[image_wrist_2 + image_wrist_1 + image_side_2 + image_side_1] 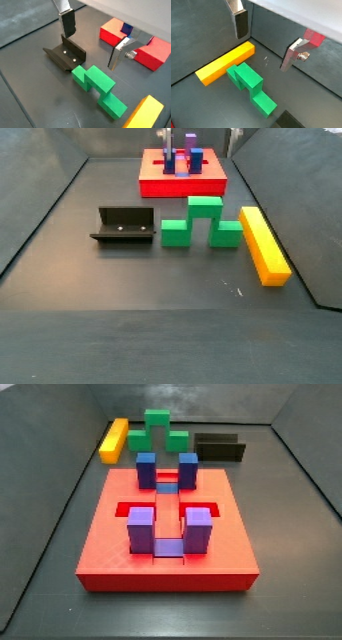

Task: Pick up the yellow object. Move up. Move to above the board. Insert the yellow object.
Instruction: Pick up the yellow object.

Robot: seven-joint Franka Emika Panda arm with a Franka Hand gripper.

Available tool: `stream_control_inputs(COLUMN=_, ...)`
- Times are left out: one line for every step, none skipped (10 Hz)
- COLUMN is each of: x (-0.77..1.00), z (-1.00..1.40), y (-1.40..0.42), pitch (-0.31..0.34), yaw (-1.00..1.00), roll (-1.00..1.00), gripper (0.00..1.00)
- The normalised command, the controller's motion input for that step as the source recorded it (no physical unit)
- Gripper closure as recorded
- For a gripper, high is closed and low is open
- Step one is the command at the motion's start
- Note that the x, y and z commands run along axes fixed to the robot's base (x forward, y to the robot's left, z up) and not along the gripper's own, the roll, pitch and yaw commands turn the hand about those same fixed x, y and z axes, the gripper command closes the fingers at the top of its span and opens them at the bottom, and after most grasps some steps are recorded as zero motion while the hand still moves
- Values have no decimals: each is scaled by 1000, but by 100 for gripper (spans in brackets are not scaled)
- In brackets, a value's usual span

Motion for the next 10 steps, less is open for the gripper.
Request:
stream_control_inputs(x=0, z=-9, y=0, pitch=0, yaw=-6, roll=0, gripper=0)
stream_control_inputs(x=0, z=-91, y=0, pitch=23, yaw=-177, roll=43, gripper=0)
stream_control_inputs(x=-283, z=-57, y=0, pitch=-11, yaw=-123, roll=1, gripper=0)
stream_control_inputs(x=-549, z=-57, y=0, pitch=-54, yaw=-109, roll=0, gripper=0)
stream_control_inputs(x=-766, z=-31, y=114, pitch=-71, yaw=-146, roll=-11, gripper=0)
stream_control_inputs(x=-834, z=0, y=414, pitch=-90, yaw=-54, roll=-61, gripper=0)
stream_control_inputs(x=-631, z=0, y=569, pitch=-56, yaw=-11, roll=-67, gripper=0)
stream_control_inputs(x=-583, z=-109, y=566, pitch=-130, yaw=0, roll=-73, gripper=0)
stream_control_inputs(x=-437, z=-371, y=274, pitch=-131, yaw=20, roll=0, gripper=0)
stream_control_inputs(x=-231, z=-814, y=-3, pitch=-7, yaw=0, roll=276, gripper=0)
